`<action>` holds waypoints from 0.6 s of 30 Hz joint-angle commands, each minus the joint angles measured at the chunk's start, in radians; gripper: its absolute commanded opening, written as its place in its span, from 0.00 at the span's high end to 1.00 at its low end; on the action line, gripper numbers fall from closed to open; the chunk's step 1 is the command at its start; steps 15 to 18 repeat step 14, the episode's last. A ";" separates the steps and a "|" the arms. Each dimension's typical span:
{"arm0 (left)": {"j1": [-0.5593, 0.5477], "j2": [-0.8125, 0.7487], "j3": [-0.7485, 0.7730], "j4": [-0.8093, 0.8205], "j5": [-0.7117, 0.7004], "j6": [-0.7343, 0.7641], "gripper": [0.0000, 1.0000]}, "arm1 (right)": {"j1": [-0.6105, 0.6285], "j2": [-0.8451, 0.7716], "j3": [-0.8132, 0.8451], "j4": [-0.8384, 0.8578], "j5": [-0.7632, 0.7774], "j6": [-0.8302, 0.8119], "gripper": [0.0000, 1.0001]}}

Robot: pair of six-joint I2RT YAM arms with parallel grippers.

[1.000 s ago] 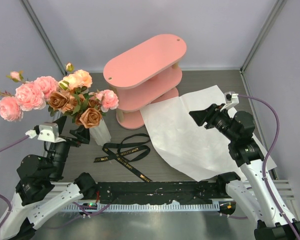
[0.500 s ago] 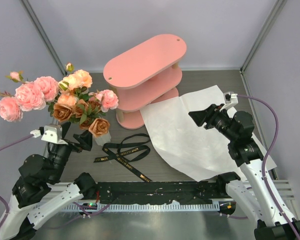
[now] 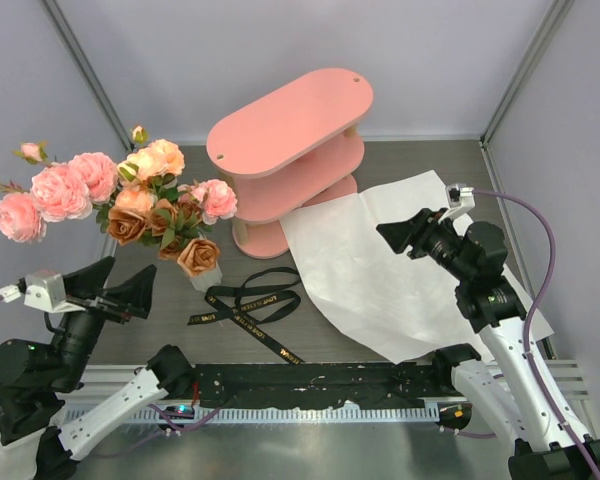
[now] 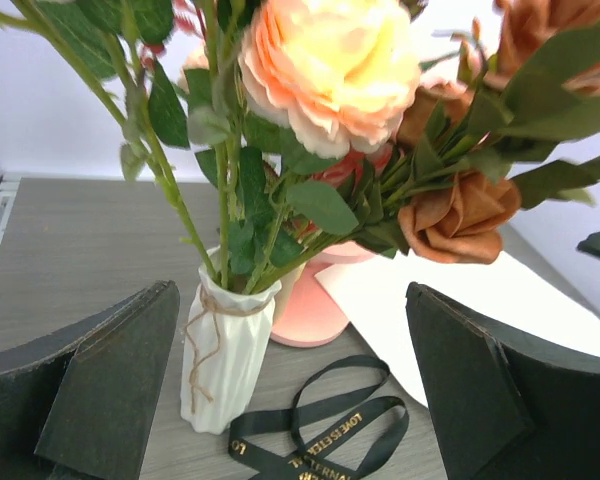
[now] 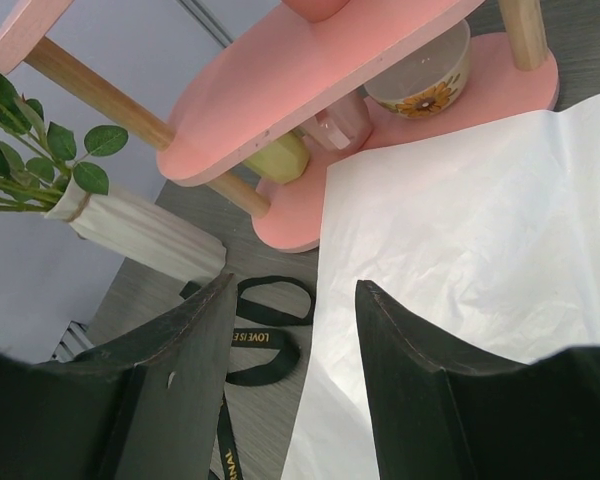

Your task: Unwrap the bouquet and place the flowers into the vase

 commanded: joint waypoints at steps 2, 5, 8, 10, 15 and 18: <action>0.002 0.014 0.099 -0.042 0.035 -0.031 0.00 | -0.001 -0.002 0.048 -0.050 0.097 -0.008 0.44; 0.002 0.025 0.123 -0.034 0.035 -0.025 0.00 | -0.001 0.018 0.128 -0.230 0.300 -0.040 0.43; 0.002 0.028 0.135 -0.022 0.032 -0.026 0.00 | -0.003 0.065 0.220 -0.408 0.447 -0.092 0.41; 0.002 0.026 0.148 -0.022 0.031 -0.031 0.00 | -0.001 0.090 0.281 -0.506 0.471 -0.139 0.36; 0.002 0.017 0.158 0.018 0.034 -0.052 0.00 | -0.001 0.021 0.347 -0.571 0.494 -0.178 0.27; 0.002 0.017 0.158 0.018 0.034 -0.052 0.00 | -0.001 0.021 0.347 -0.571 0.494 -0.178 0.27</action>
